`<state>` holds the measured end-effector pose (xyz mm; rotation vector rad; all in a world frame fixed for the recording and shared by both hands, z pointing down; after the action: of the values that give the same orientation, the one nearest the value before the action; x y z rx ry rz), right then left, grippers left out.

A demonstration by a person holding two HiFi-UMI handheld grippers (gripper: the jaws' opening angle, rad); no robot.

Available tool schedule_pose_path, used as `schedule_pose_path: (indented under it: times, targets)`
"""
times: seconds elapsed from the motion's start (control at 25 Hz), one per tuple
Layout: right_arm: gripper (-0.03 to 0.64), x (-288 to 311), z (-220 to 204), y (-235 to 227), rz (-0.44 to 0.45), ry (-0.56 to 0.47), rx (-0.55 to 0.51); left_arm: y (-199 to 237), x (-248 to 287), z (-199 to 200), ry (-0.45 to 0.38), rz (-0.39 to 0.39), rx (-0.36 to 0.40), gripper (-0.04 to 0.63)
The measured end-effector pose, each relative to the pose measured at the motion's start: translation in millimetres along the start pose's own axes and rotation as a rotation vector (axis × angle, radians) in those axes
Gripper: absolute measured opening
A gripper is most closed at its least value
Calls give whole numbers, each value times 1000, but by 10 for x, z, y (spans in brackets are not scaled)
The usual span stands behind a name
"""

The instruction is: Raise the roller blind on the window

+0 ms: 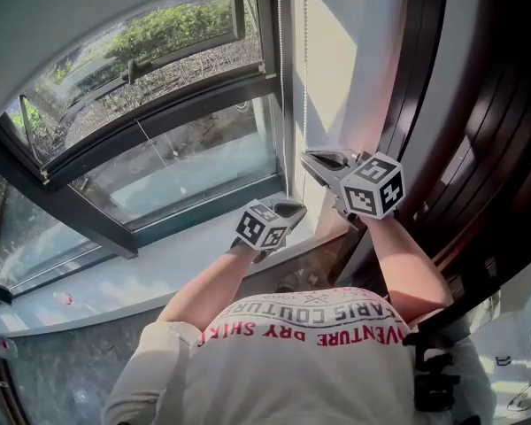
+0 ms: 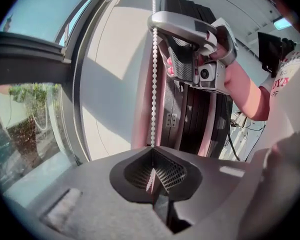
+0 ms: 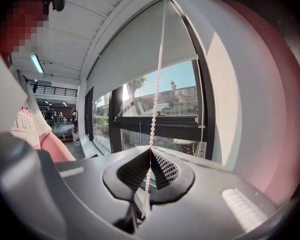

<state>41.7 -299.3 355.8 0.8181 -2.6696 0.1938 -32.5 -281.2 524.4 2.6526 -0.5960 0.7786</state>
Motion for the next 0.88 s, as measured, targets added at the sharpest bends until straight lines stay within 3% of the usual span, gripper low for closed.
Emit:
schedule_pose_path:
  times: [0.24, 0.48, 0.6, 0.72, 0.88]
  targets:
    - [8, 129, -262, 31, 23, 42, 26, 42, 130, -316, 44, -16, -56, 8]
    - [8, 133, -245, 31, 3, 40, 13, 30, 79, -314, 53, -99, -95, 12]
    - [8, 99, -262, 20, -6, 31, 22, 23, -9, -294, 57, -117, -94, 70]
    - [8, 62, -288, 1, -17, 31, 24, 12, -200, -82, 8, -133, -76, 97]
    - [8, 56, -279, -20, -20, 31, 23, 89, -616, 507, -129, -132, -34, 105]
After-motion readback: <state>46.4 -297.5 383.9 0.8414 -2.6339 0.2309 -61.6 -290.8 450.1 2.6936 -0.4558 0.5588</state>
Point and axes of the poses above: the fingertips, and each gripper's own axes: x forward along the fingers, y to its left, z out of its top, the point moved 6 cm from there along -x, backward along the fingers, and after that the axes turned 8 degrees about y, right-handed, at the moved point
